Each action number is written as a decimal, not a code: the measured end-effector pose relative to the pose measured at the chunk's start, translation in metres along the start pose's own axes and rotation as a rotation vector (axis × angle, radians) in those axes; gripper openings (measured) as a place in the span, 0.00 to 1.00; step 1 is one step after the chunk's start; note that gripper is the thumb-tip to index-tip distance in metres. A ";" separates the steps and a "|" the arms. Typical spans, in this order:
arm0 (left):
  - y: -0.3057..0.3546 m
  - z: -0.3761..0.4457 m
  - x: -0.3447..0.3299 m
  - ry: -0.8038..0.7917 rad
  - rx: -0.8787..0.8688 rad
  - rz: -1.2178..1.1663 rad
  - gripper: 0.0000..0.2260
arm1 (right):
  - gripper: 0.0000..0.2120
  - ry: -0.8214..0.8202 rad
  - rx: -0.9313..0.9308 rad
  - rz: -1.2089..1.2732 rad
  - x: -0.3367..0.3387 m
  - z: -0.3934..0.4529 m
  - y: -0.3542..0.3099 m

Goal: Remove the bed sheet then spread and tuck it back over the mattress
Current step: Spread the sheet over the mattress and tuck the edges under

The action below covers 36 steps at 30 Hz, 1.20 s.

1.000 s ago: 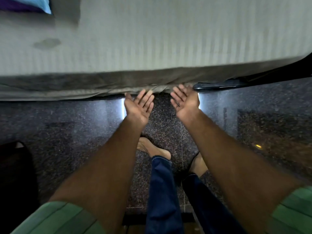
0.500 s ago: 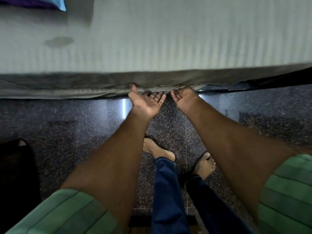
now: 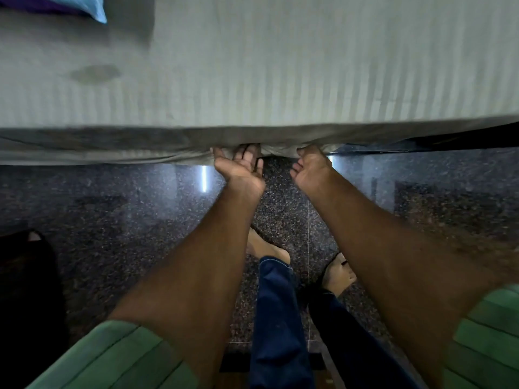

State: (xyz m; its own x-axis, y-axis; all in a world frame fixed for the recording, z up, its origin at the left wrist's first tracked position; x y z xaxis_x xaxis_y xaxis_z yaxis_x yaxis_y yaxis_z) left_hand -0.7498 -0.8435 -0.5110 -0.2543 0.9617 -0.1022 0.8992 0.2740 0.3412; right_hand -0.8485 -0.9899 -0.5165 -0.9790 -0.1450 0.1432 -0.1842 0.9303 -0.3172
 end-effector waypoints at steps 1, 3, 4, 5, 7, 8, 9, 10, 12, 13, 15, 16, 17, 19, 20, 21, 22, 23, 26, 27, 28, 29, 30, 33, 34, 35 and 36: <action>0.001 0.003 -0.001 -0.008 -0.001 -0.020 0.37 | 0.04 -0.053 -0.047 0.030 -0.005 0.001 0.006; 0.009 -0.003 -0.007 0.005 -0.015 -0.075 0.33 | 0.06 -0.062 -0.073 0.106 -0.005 0.000 0.008; 0.014 -0.007 -0.012 0.019 -0.017 -0.111 0.30 | 0.06 -0.045 -0.030 0.146 -0.006 0.000 0.003; 0.016 -0.010 -0.017 0.016 -0.006 -0.153 0.28 | 0.06 -0.016 0.001 0.198 -0.006 0.000 0.001; 0.016 -0.016 -0.030 -0.005 0.048 -0.215 0.26 | 0.10 0.037 0.039 0.263 -0.007 -0.004 0.002; 0.014 -0.019 -0.036 -0.015 0.084 -0.236 0.26 | 0.10 0.049 0.061 0.266 -0.008 -0.008 0.001; 0.013 -0.020 -0.041 -0.016 0.108 -0.252 0.26 | 0.09 0.040 0.086 0.272 -0.011 -0.011 -0.002; 0.012 -0.020 -0.044 0.000 0.118 -0.259 0.25 | 0.08 0.020 0.106 0.308 -0.015 -0.013 -0.003; 0.013 -0.017 -0.042 0.001 0.091 -0.249 0.24 | 0.12 -0.057 0.071 0.430 -0.029 -0.021 -0.004; 0.015 -0.017 -0.043 -0.048 0.073 -0.227 0.25 | 0.16 -0.089 0.031 0.493 -0.038 -0.024 -0.004; 0.012 -0.015 -0.035 -0.134 0.076 -0.118 0.28 | 0.23 -0.138 -0.052 0.626 -0.052 -0.023 -0.005; 0.010 -0.015 -0.025 -0.171 0.083 -0.029 0.28 | 0.25 -0.165 -0.085 0.664 -0.056 -0.023 -0.006; 0.007 -0.015 -0.014 -0.214 0.099 0.061 0.29 | 0.26 -0.187 -0.098 0.657 -0.055 -0.023 -0.009; 0.007 -0.016 0.005 -0.262 0.121 0.138 0.31 | 0.24 -0.240 -0.104 0.618 -0.053 -0.027 -0.012; 0.008 -0.014 0.016 -0.249 0.121 0.118 0.32 | 0.24 -0.241 -0.099 0.582 -0.045 -0.027 -0.010; 0.008 -0.013 0.025 -0.222 0.121 0.080 0.33 | 0.24 -0.223 -0.094 0.539 -0.033 -0.025 -0.004; 0.009 -0.013 0.032 -0.191 0.118 0.041 0.33 | 0.26 -0.205 -0.092 0.503 -0.021 -0.024 0.002; 0.010 -0.015 0.035 -0.172 0.114 0.003 0.33 | 0.30 -0.196 -0.096 0.493 -0.010 -0.023 0.007; 0.011 -0.018 0.036 -0.151 0.083 -0.113 0.36 | 0.35 -0.227 -0.131 0.609 0.003 -0.018 0.015; 0.009 -0.019 0.034 -0.156 0.079 -0.133 0.37 | 0.36 -0.252 -0.137 0.646 0.003 -0.015 0.015; 0.011 -0.019 0.030 -0.168 0.072 -0.136 0.38 | 0.36 -0.286 -0.138 0.669 -0.002 -0.015 0.012; 0.015 -0.019 0.025 -0.176 0.061 -0.134 0.39 | 0.36 -0.314 -0.133 0.675 -0.010 -0.015 0.010; 0.020 -0.019 0.020 -0.177 0.051 -0.134 0.41 | 0.34 -0.337 -0.120 0.670 -0.019 -0.017 0.007; 0.035 -0.016 0.007 -0.186 0.045 -0.139 0.45 | 0.30 -0.383 -0.082 0.650 -0.045 -0.032 0.000; 0.037 -0.018 0.004 -0.198 0.053 -0.130 0.46 | 0.30 -0.369 -0.058 0.622 -0.049 -0.038 -0.001; 0.037 -0.022 0.003 -0.211 0.064 -0.112 0.47 | 0.29 -0.335 -0.025 0.576 -0.048 -0.043 -0.001; 0.037 -0.026 0.004 -0.231 0.071 -0.083 0.46 | 0.29 -0.286 0.015 0.510 -0.043 -0.046 0.003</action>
State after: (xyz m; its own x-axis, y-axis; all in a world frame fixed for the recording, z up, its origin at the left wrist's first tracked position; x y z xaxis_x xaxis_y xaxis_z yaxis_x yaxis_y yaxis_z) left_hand -0.7263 -0.8294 -0.4746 -0.2479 0.9070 -0.3404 0.9034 0.3433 0.2570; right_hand -0.8026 -0.9657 -0.4803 -0.9285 0.2329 -0.2890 0.3175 0.9018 -0.2931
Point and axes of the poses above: each hand's wrist, its own z-axis towards the middle knuckle, its own x-axis out of the back of the hand, y = z × x, the point moved 10 cm from there along z, towards the middle knuckle, and after that the axes turned 12 degrees about z, right-handed, at the moved point
